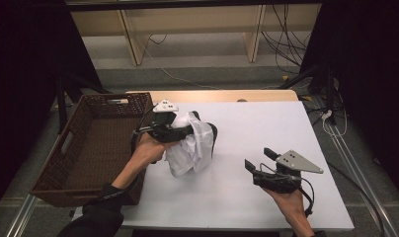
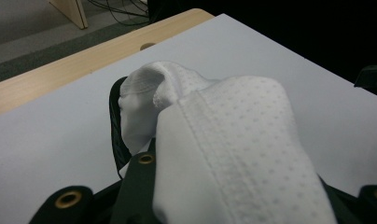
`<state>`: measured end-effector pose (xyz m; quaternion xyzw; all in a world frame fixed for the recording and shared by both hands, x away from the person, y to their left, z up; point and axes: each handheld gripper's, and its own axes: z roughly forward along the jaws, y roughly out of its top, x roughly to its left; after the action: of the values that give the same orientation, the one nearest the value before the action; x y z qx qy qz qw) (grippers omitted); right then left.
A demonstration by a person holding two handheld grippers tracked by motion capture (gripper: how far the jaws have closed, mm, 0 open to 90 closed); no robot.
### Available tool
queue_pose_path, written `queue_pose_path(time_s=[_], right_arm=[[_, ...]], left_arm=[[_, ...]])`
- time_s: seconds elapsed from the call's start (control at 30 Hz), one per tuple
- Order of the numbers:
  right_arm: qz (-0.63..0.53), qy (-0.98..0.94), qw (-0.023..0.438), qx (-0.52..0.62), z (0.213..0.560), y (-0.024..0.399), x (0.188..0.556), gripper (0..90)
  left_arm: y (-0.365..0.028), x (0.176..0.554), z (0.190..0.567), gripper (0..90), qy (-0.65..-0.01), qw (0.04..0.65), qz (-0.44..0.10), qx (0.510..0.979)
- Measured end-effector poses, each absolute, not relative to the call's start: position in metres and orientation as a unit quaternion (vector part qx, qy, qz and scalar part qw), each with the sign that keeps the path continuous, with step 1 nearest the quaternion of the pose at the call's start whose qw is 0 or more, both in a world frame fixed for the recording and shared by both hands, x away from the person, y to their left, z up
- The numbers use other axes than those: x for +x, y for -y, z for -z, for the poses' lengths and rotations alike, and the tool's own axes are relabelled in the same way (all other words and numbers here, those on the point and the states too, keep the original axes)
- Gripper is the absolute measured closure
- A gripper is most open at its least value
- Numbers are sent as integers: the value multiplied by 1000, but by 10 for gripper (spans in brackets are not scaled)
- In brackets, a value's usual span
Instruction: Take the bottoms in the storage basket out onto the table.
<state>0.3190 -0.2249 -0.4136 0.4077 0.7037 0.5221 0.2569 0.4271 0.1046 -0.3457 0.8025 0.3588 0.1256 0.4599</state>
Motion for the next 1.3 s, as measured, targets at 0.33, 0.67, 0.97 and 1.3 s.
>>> queue_pose_path(time_s=[0.33,0.67,0.97,1.3], right_arm=[[-521,-704,258,407,414,225,319,238],[-521,-706,257,406,414,224,319,238],[-519,-707,257,407,414,223,319,238],[-519,-708,257,405,414,223,319,238]], left_arm=[[-92,431,367,660,-358,459,-98,807],[-71,430,391,640,-340,439,-83,828],[-56,428,402,593,-323,430,-80,840],[-45,425,419,508,-301,411,-75,857]])
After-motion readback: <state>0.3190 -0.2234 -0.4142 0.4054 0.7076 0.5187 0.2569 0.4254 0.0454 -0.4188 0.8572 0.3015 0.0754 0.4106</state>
